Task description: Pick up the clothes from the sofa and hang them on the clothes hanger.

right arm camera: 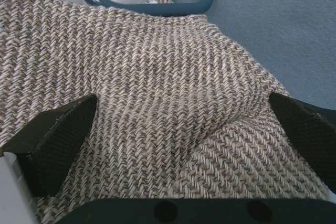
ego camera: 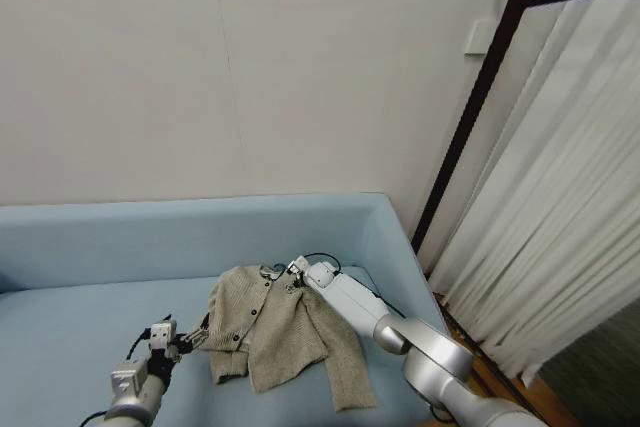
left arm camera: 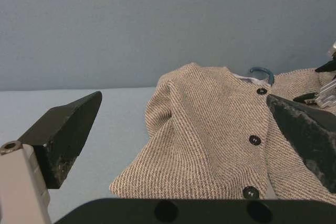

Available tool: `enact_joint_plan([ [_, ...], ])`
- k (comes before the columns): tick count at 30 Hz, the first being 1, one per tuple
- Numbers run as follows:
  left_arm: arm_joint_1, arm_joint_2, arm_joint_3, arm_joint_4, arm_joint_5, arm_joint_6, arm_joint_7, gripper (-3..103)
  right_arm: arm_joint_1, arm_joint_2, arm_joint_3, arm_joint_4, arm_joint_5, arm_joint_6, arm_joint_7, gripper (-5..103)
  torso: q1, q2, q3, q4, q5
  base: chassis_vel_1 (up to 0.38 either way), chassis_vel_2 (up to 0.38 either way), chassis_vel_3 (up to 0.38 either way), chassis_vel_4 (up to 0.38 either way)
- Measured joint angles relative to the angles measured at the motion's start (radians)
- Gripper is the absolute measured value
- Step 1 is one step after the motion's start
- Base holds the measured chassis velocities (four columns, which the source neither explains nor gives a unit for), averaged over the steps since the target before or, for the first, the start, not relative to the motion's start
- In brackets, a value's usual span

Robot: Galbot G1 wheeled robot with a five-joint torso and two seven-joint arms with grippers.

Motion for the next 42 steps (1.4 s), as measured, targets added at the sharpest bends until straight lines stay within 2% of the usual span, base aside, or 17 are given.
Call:
enact_joint_plan([
  [3, 0.000, -0.004, 0.000, -0.001, 0.002, -0.013, 0.002, 100, 0.005, 0.022, 0.008, -0.045, -0.055, 0.020, -0.023, 100, 0.000, 0.000, 0.000, 0.0000, -0.0001, 0.000, 0.000, 0.000, 0.000],
  [8, -0.004, -0.007, 0.005, 0.003, 0.005, -0.022, 0.009, 100, 0.008, 0.031, -0.006, -0.059, -0.061, 0.011, -0.034, 100, 0.000, 0.000, 0.000, -0.0001, 0.0000, 0.000, 0.000, 0.000, 0.000],
  [10, -0.007, -0.008, 0.008, 0.005, 0.007, -0.028, 0.017, 100, 0.019, 0.051, 0.041, -0.122, -0.098, 0.026, -0.038, 100, 0.000, 0.000, 0.000, 0.0008, 0.0004, 0.000, 0.000, 0.000, 0.000],
  [17, -0.014, -0.011, 0.018, 0.010, 0.016, -0.040, 0.031, 100, 0.042, 0.049, 0.097, -0.176, -0.135, 0.048, -0.037, 100, 0.000, 0.000, 0.000, 0.0000, 0.0001, 0.000, 0.000, 0.000, 0.000],
  [20, -0.016, -0.013, 0.024, 0.011, 0.024, -0.044, 0.038, 100, 0.046, 0.051, 0.119, -0.190, -0.123, 0.055, -0.016, 100, 0.000, 0.000, 0.000, -0.0005, -0.0001, 0.000, 0.000, 0.000, 0.000],
  [24, -0.023, -0.013, 0.031, 0.018, 0.039, -0.055, 0.044, 100, 0.036, 0.046, 0.120, -0.163, -0.041, 0.043, 0.008, 100, 0.000, 0.000, 0.000, -0.0005, -0.0002, 0.000, 0.000, 0.000, 0.000],
  [30, -0.027, -0.013, 0.028, 0.028, 0.049, -0.064, 0.048, 100, 0.011, 0.046, 0.114, -0.141, 0.064, 0.006, -0.011, 100, 0.000, 0.000, 0.000, -0.0001, -0.0001, 0.000, 0.000, 0.000, 0.000],
  [34, -0.023, -0.015, 0.025, 0.030, 0.053, -0.073, 0.049, 100, 0.005, 0.047, 0.121, -0.149, 0.070, 0.004, -0.023, 100, 0.000, 0.000, 0.000, -0.0001, 0.0000, 0.000, 0.000, 0.000, 0.000],
  [35, -0.022, -0.016, 0.024, 0.031, 0.054, -0.076, 0.050, 100, 0.004, 0.047, 0.123, -0.152, 0.070, 0.008, -0.025, 97, 0.000, 0.000, 0.000, 0.0000, 0.0000, 0.000, 0.000, 0.000, 0.000],
  [37, -0.022, -0.016, 0.024, 0.031, 0.054, -0.078, 0.051, 100, 0.003, 0.048, 0.124, -0.154, 0.070, 0.011, -0.025, 97, 0.000, 0.000, 0.000, 0.0000, 0.0001, 0.000, 0.000, 0.000, 0.000],
  [38, -0.022, -0.017, 0.024, 0.032, 0.054, -0.080, 0.053, 100, 0.001, 0.048, 0.125, -0.155, 0.071, 0.016, -0.026, 93, 0.000, 0.000, 0.000, 0.0000, 0.0001, 0.000, 0.000, 0.000, 0.000],
  [39, -0.023, -0.017, 0.023, 0.035, 0.054, -0.083, 0.057, 100, -0.001, 0.047, 0.125, -0.155, 0.071, 0.021, -0.027, 83, 0.000, 0.000, 0.000, 0.0002, 0.0001, 0.000, 0.000, 0.000, 0.000],
  [42, -0.025, -0.016, 0.023, 0.038, 0.054, -0.086, 0.060, 100, -0.004, 0.046, 0.125, -0.152, 0.070, 0.025, -0.027, 77, 0.000, 0.000, 0.000, 0.0002, 0.0001, 0.000, 0.000, 0.000, 0.000],
])
